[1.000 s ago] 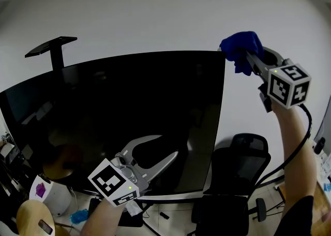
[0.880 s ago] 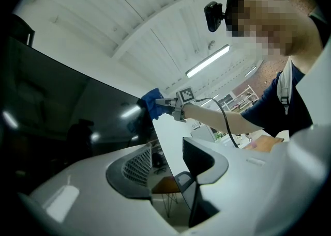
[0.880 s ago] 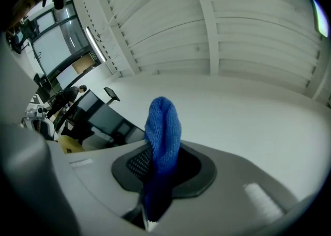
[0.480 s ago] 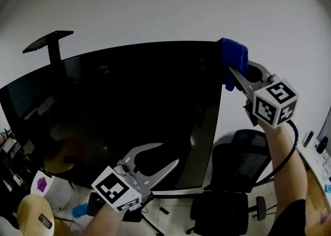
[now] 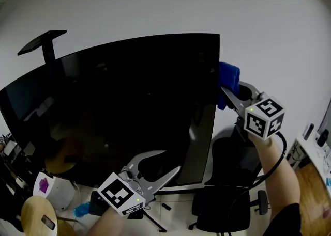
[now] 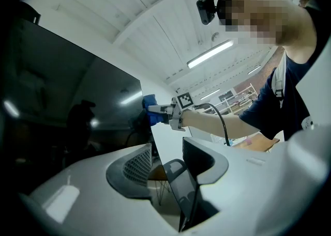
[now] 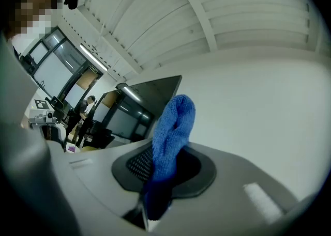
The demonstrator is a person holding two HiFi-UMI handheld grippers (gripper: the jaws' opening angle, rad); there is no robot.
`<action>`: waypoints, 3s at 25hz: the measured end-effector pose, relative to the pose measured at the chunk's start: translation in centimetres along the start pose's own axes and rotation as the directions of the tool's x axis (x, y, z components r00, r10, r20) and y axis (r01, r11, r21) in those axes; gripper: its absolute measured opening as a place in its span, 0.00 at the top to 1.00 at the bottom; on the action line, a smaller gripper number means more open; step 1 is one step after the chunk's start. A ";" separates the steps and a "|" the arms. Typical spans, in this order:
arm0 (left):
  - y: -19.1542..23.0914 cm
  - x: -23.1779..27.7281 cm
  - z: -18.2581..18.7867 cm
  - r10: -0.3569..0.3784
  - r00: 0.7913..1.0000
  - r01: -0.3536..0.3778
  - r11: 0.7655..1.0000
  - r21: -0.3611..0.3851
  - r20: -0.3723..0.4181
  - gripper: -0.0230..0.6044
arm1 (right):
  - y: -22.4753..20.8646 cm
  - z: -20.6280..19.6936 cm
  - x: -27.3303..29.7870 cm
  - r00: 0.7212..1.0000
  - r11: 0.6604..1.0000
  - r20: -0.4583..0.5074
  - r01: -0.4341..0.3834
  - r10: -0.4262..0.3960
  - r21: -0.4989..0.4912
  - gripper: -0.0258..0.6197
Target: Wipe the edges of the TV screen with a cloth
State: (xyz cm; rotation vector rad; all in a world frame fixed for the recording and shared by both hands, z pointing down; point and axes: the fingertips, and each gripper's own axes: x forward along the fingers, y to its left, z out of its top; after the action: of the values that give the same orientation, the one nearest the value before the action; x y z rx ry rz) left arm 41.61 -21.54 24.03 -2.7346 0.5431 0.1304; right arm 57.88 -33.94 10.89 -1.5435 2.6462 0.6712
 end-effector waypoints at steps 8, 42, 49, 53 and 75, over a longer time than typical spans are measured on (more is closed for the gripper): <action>-0.3 0.4 -3.7 -0.012 0.999 0.009 0.998 -0.061 -0.053 0.69 | 2.5 -5.6 -1.4 0.999 0.999 -0.034 0.013 -0.015 -0.042 0.85; -2.2 -0.1 -17.0 -0.025 0.979 -0.035 0.957 -0.287 -0.204 0.69 | 11.6 -30.3 -7.2 0.949 0.962 -0.301 -0.011 0.096 0.274 0.85; -3.1 -0.8 -20.4 -0.026 0.969 -0.062 0.937 -0.343 -0.247 0.69 | 14.2 -36.2 -8.9 0.919 0.959 -0.378 0.002 0.110 0.284 0.85; -3.8 -1.1 -23.2 -0.042 0.965 -0.062 0.921 -0.384 -0.257 0.69 | 16.3 -40.4 -9.9 0.893 0.944 -0.431 0.020 0.131 0.329 0.85; -7.6 -0.1 -31.8 -0.121 0.928 -0.074 0.866 -0.495 -0.351 0.69 | 23.7 -53.7 -15.3 0.759 0.797 -0.583 0.146 0.290 0.586 0.85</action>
State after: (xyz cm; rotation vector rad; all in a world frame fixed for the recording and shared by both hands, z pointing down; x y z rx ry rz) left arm 45.17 -26.19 56.20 -3.3049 0.6493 -0.3108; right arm 57.10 -30.75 71.46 -1.6368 2.8848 -0.8553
